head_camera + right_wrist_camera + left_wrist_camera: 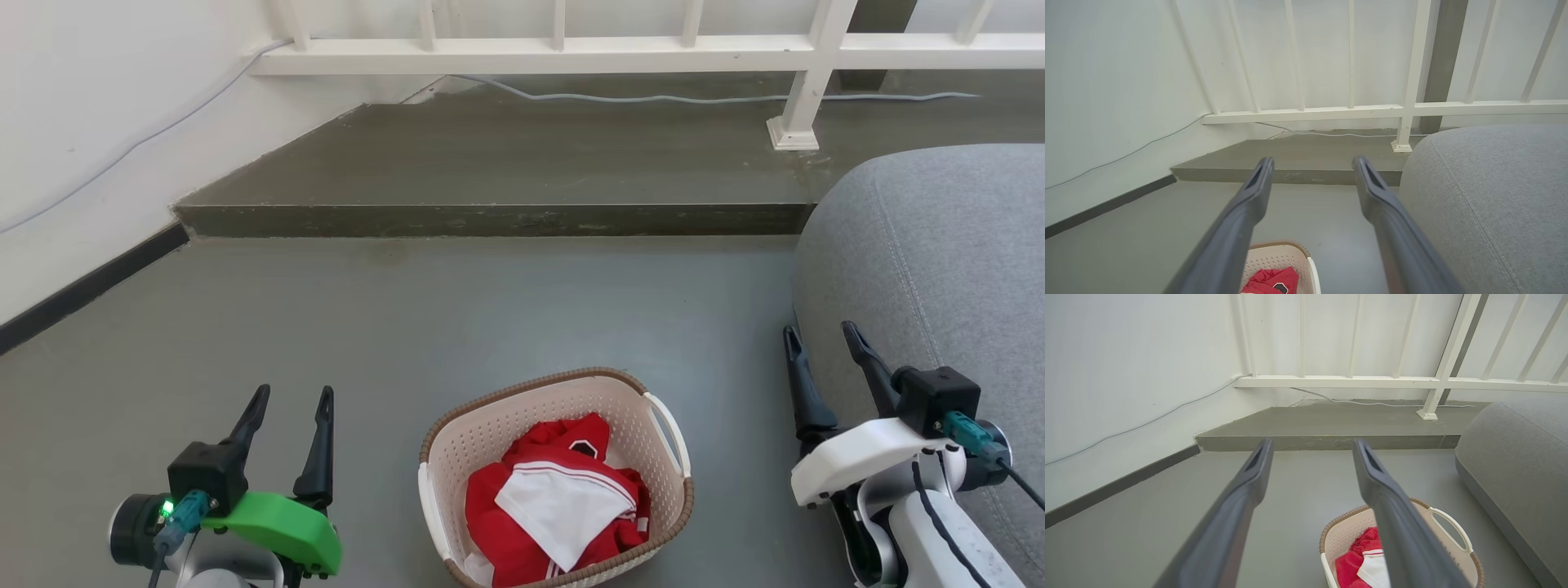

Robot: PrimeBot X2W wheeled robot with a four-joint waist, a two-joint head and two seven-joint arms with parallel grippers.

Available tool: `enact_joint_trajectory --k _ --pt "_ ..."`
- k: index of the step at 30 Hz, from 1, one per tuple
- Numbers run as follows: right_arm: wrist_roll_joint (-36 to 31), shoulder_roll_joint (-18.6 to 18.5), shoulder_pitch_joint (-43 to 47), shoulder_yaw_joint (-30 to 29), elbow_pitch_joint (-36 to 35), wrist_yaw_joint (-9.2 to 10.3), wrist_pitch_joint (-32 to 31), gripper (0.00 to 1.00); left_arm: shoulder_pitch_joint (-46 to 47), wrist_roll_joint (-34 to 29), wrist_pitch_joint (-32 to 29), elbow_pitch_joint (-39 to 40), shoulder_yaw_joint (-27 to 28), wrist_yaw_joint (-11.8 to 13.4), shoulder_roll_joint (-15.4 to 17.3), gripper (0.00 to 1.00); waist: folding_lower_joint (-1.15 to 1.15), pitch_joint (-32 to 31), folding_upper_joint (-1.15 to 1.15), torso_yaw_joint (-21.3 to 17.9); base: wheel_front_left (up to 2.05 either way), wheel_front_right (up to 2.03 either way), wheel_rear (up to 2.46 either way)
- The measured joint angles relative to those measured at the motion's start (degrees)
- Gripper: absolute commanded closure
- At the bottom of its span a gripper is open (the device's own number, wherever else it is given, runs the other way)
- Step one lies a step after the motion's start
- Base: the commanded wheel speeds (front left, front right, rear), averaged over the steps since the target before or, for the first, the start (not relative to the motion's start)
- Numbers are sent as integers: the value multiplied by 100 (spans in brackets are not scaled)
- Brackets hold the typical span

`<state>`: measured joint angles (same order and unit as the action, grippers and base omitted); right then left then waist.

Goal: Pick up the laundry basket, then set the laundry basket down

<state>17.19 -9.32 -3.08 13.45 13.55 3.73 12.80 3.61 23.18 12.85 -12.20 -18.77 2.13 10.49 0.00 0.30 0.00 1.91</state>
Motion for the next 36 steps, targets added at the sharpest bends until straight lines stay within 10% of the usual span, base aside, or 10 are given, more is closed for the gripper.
enact_joint_trajectory --k 36 --pt "-394 151 137 -236 -4 83 155 0 131 -438 157 -156 -16 118 58 0 0 78 0 -55 0 0 0"
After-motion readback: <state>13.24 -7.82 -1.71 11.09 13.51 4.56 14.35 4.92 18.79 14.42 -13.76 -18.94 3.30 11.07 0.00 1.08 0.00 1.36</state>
